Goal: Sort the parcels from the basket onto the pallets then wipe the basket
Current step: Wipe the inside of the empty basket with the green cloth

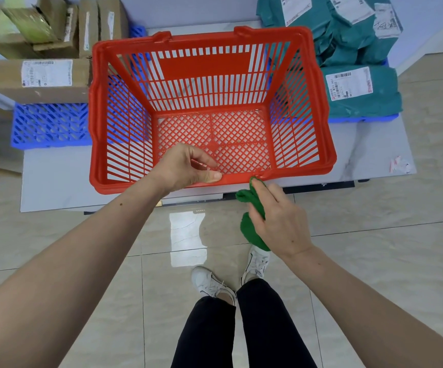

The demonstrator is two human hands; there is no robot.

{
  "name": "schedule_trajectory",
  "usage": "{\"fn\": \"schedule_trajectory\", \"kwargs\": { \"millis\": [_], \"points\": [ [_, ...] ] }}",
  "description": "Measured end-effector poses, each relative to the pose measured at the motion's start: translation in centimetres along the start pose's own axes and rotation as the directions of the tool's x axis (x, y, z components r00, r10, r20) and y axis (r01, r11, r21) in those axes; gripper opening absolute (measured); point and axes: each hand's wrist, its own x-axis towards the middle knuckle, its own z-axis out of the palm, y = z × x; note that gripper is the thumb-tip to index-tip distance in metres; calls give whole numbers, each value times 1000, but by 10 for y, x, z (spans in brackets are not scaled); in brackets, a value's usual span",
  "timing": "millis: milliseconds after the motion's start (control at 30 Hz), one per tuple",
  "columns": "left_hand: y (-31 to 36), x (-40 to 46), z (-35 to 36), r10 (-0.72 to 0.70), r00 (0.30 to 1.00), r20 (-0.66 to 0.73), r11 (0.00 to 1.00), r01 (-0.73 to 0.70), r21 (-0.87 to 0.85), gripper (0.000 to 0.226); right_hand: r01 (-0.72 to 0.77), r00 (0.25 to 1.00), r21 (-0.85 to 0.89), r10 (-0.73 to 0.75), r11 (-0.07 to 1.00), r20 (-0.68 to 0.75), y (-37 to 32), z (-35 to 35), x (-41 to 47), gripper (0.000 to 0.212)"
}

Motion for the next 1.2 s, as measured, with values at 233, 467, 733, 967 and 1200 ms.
{"fn": "schedule_trajectory", "kwargs": {
  "millis": [233, 467, 733, 967, 1200],
  "points": [
    [-1, 2, 0, 0, 1000, 0, 1000, 0, -25, 37, 5, 998, -8, -6, 1000, -62, -9, -2, 5, 42],
    [0, 1, 0, -10, 1000, -3, 1000, 10, -27, 36, -5, 999, 20, 6, 1000, -46, -5, 2, 4, 40],
    [-3, 3, 0, -6, 1000, 2, 999, 7, -39, 37, 51, 998, 103, -53, 993, 22, -16, 4, 9, 35],
    [-4, 4, -2, -6, 1000, -4, 1000, 6, -29, 37, -116, 992, 132, 108, 984, 72, -19, -2, 17, 40],
    [-5, -7, -4, 33, 994, -100, 942, 3, 336, 68, -307, 951, 383, 266, 871, 157, -17, -32, 45, 36]
  ]
}}
